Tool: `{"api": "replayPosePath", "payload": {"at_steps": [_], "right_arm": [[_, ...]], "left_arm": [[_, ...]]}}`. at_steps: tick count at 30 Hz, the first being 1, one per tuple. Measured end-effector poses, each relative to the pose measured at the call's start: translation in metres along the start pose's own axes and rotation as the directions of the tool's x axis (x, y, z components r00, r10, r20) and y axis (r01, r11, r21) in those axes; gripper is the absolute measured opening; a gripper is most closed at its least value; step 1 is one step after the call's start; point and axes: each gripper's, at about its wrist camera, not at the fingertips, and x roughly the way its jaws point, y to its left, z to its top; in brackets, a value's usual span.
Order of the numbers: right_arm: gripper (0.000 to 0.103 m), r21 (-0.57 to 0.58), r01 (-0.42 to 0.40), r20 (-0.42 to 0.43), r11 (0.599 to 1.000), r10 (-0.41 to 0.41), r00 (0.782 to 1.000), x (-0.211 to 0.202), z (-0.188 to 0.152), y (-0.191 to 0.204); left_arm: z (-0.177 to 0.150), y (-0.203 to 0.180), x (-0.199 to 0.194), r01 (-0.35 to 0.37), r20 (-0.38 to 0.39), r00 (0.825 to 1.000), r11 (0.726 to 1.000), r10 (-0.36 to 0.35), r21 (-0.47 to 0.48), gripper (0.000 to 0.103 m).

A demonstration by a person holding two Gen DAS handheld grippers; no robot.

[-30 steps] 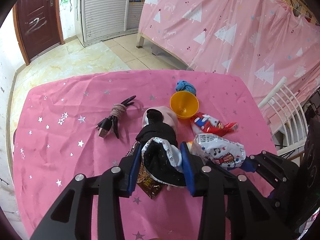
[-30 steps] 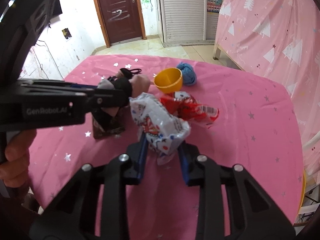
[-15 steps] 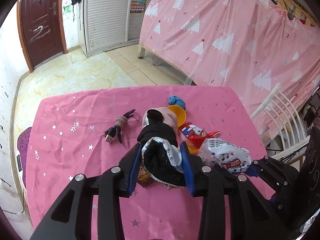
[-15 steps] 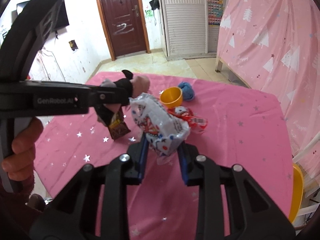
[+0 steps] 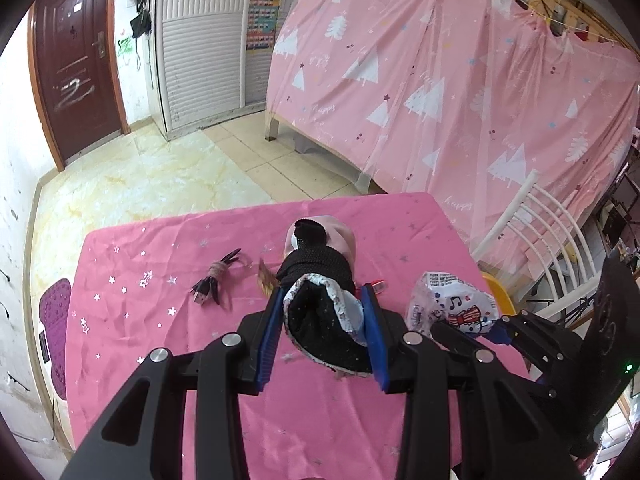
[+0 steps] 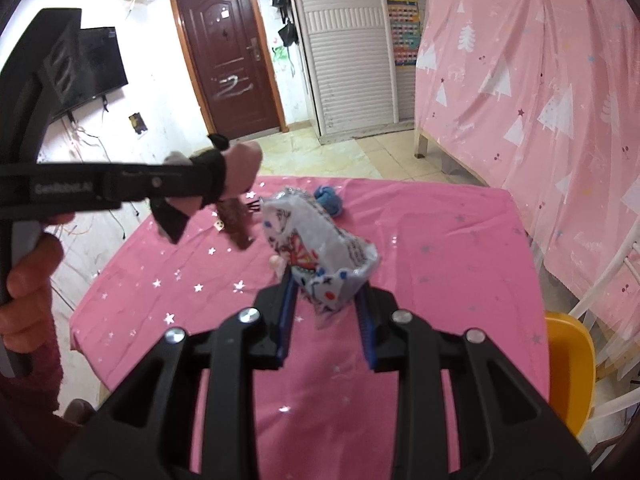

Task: Collect trash
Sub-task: 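Release the snack bag into the bin with the right tool while the left tool holds the glove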

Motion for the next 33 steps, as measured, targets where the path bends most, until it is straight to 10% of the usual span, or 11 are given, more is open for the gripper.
{"api": "replayPosePath", "payload": {"at_steps": [33], "right_arm": [[0.026, 0.266, 0.196, 0.017, 0.944, -0.208, 0.978, -0.066, -0.081, -0.161]], "left_arm": [[-0.03, -0.108, 0.111, 0.102, -0.25, 0.965, 0.993, -0.084, 0.062, 0.033]]}}
